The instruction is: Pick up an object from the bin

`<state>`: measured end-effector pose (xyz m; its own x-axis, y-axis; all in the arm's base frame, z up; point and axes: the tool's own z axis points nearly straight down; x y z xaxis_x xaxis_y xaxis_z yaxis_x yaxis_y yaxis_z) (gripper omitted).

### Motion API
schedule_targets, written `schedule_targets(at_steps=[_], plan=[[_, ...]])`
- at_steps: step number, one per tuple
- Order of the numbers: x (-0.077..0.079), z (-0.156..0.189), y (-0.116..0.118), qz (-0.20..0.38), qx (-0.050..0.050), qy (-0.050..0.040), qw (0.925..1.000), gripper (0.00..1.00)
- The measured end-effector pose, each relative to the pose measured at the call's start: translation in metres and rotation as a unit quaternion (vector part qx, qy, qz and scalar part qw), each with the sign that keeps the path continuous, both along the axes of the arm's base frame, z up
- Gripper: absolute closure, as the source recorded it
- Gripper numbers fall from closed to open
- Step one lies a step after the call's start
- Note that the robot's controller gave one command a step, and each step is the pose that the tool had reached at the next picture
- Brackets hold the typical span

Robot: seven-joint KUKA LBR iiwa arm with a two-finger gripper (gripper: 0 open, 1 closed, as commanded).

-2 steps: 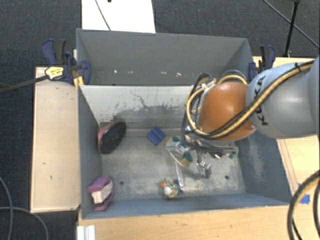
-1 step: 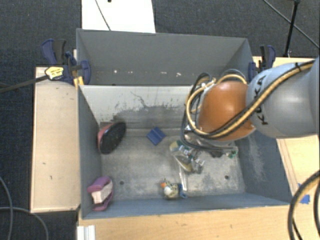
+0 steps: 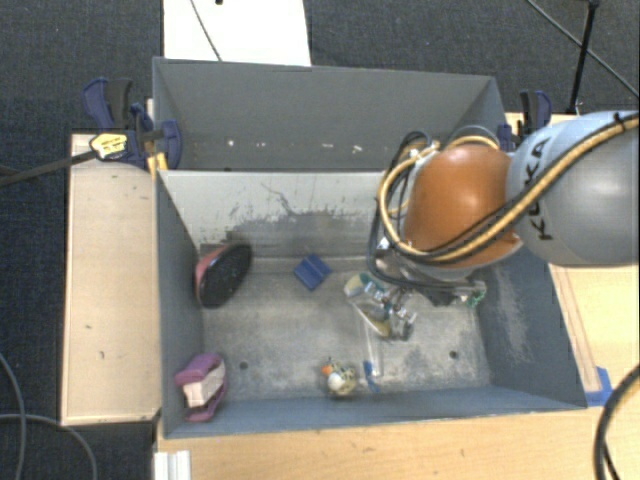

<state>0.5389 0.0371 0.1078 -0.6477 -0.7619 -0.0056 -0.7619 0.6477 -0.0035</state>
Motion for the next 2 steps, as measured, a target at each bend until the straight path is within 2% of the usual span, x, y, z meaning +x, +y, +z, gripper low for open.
schedule_targets(at_steps=[1,2], plan=[[0.001,0.020,0.001,-0.001,0.000,0.0002,1.0000,1.00],[0.003,0.082,0.001,-0.003,0.000,-0.0016,1.0000,1.00]])
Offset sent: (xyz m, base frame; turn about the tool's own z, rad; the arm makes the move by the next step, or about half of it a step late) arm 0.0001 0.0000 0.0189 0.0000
